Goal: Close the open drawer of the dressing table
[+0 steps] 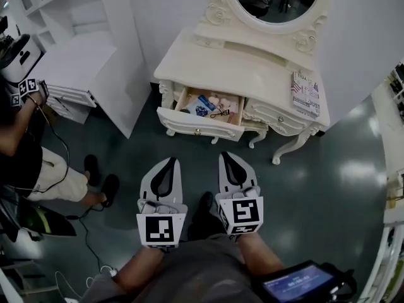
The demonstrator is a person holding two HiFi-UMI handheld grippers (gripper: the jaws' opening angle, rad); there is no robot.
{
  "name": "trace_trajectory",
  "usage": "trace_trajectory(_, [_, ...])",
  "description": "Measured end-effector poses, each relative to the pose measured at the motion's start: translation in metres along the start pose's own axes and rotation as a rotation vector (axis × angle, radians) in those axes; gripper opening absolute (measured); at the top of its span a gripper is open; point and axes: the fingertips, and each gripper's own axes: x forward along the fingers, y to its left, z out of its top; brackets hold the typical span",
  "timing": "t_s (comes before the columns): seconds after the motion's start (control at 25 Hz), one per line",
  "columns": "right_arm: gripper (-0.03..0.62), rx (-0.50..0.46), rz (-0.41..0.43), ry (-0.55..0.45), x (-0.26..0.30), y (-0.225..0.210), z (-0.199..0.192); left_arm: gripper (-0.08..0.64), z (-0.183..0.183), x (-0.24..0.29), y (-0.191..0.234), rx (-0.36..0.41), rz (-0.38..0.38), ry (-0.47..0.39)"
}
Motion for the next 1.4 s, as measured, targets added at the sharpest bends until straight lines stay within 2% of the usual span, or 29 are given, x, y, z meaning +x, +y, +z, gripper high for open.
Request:
trace_trajectory(0.52, [0.015, 0.053, -0.050, 0.060, 0.097, -0.070, -0.021, 0.017, -0.018, 0.126, 0.023, 0.012, -0.040, 0.071])
trace_trajectory(0.8, [0.015, 0.057, -0.045, 0.016, 0.146, -0.110, -0.002, 0.017, 0.005, 0.187, 0.036, 0.070, -0.024, 0.053])
trace_trajectory(1.04, [0.015, 0.064, -0.034, -0.031, 0.175, -0.127, 0.016, 0.017, 0.024, 0.209, 0.041, 0.129, -0.008, 0.016])
trace_trajectory(1.24, [0.015, 0.072, -0.039, -0.044, 0.190, -0.131, 0.023, 0.017, 0.025, 0.219, 0.055, 0.121, 0.007, 0.030])
trace_trajectory(1.4, [0.015, 0.077, -0.053, -0.019, 0.204, -0.133, 0.013, 0.017, 0.014, 0.234, 0.066, 0.118, 0.000, 0.052])
